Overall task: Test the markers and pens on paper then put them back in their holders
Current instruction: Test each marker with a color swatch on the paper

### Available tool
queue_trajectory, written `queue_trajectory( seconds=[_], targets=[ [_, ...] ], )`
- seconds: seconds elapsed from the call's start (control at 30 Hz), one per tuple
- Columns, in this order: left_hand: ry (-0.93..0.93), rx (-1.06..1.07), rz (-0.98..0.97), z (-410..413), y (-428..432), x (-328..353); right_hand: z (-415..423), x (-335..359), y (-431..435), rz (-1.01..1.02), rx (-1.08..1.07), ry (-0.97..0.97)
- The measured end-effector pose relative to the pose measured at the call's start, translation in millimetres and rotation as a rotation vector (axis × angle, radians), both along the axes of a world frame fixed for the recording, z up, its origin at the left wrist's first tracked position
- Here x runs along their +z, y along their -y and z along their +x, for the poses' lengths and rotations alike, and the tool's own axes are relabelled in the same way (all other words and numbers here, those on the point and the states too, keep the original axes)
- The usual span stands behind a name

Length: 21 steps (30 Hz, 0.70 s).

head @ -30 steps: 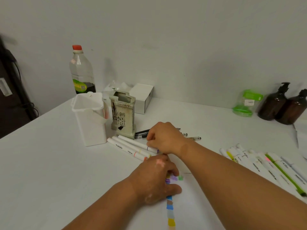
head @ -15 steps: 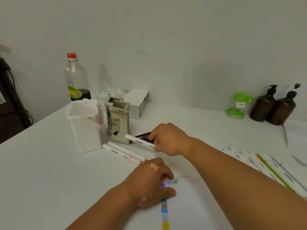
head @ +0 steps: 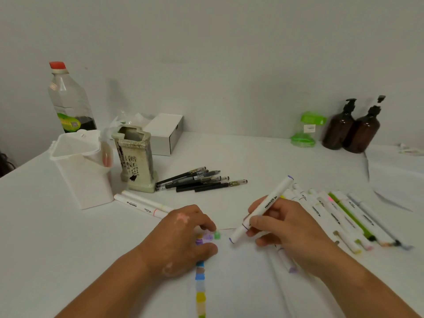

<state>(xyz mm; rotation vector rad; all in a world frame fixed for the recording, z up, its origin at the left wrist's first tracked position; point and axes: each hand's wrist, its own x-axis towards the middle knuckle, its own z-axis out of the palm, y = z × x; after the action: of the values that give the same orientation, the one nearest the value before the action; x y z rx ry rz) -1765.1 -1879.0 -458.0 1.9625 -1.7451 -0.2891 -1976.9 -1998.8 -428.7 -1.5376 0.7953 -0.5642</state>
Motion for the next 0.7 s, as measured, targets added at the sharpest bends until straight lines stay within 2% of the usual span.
queue_trajectory(
  seconds=[0.1,0.2,0.3,0.43,0.57,0.7],
  targets=[
    [-0.116,-0.007,-0.137,-3.9,-2.2,3.5,-1.7,-5.2,-4.4,0.026,-0.034,0.073],
    [-0.263,-0.081,-0.126,-16.9,-3.3,7.4,1.0,-7.9,-9.5,-0.019,0.027,0.091],
    [-0.301,-0.121,-0.14,-25.4,-1.7,6.2,4.2,-7.0,-13.9,-0.046,0.065,0.112],
    [-0.249,-0.108,-0.172,-22.1,-2.9,7.0,1.8,-5.0,-15.5,-0.055,0.06,0.158],
    [-0.173,-0.196,-0.186,-29.4,-2.4,9.6,5.7,-7.5,-22.6,-0.14,0.069,0.15],
    [-0.119,-0.224,-0.194,-30.9,-0.9,11.1,11.3,-11.0,-26.6,-0.094,0.055,0.164]
  ],
)
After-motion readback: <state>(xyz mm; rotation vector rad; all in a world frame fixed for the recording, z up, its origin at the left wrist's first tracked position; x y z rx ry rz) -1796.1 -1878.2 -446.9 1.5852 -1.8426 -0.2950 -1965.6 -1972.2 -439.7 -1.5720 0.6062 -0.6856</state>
